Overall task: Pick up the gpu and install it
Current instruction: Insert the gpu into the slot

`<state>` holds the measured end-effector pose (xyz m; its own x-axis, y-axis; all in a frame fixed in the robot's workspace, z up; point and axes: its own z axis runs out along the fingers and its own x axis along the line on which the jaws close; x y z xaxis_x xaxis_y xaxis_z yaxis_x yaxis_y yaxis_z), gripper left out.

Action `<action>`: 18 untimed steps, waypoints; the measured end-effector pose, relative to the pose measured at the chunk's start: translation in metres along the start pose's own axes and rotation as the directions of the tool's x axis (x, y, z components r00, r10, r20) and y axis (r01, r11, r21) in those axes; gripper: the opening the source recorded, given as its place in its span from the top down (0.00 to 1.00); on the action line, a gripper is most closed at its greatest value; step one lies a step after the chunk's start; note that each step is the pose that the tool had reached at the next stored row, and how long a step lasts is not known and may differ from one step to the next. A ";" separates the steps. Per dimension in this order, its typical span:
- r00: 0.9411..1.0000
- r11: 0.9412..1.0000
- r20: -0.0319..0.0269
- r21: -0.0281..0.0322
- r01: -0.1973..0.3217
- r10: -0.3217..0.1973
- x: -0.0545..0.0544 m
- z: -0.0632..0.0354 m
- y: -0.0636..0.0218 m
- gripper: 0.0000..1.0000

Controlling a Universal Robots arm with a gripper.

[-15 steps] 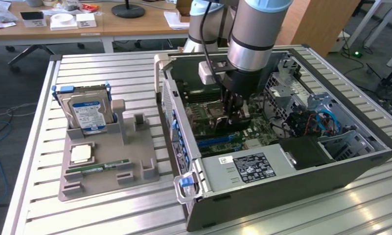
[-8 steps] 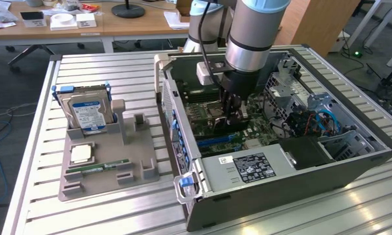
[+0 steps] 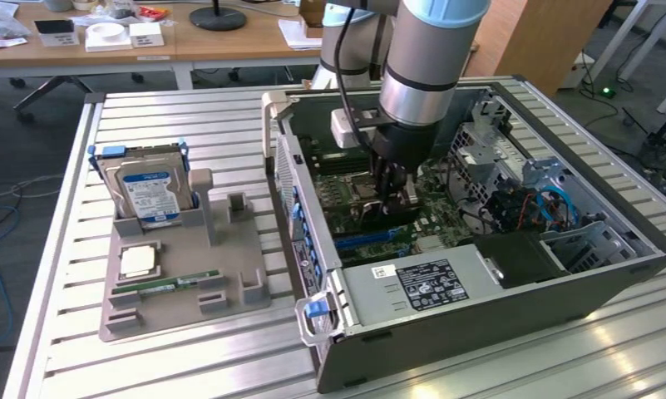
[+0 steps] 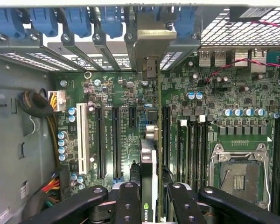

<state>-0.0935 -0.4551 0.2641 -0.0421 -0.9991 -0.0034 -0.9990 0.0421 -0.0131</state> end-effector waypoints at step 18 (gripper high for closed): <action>1.000 1.000 0.000 0.000 0.000 0.000 0.000 0.0059 0.0018 0.73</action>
<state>-0.0953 -0.4551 0.2582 -0.0420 -0.9991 -0.0032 -0.9990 0.0421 -0.0130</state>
